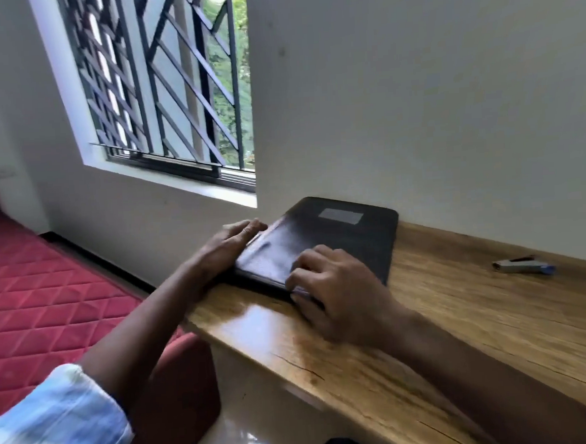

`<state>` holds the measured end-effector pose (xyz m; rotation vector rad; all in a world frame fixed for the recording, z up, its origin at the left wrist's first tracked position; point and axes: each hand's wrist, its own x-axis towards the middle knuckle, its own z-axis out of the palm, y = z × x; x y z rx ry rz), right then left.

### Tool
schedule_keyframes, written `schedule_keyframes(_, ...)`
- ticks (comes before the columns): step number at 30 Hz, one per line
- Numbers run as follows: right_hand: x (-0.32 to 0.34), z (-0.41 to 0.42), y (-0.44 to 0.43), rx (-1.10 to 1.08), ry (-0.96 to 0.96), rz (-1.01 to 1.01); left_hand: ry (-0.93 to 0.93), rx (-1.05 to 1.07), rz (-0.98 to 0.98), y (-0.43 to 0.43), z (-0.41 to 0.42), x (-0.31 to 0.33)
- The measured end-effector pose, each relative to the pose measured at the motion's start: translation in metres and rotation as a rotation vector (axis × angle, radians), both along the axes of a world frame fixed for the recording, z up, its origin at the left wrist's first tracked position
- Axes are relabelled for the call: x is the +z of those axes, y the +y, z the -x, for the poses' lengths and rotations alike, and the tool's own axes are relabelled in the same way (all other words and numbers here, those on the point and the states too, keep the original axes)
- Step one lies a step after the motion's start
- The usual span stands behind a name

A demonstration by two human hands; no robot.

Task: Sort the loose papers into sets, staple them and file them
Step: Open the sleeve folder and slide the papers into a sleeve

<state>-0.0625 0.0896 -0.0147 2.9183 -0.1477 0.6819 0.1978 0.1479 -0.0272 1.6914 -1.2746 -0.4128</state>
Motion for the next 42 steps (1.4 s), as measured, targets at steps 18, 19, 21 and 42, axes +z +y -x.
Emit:
schedule_keyframes(18,-0.027,-0.134,0.04,-0.056,0.115,0.74,-0.044,-0.052,-0.043,-0.008,-0.027,-0.021)
schedule_keyframes(19,-0.025,-0.136,0.043,-0.049,0.122,0.763,-0.042,-0.066,-0.037,-0.009,-0.029,-0.023)
schedule_keyframes(21,-0.019,-0.135,0.049,0.012,0.2,0.873,-0.025,-0.035,-0.04,-0.008,-0.026,-0.025)
schedule_keyframes(42,-0.016,0.025,-0.005,-0.003,0.148,1.036,-0.418,0.034,-0.098,-0.009,-0.014,-0.018)
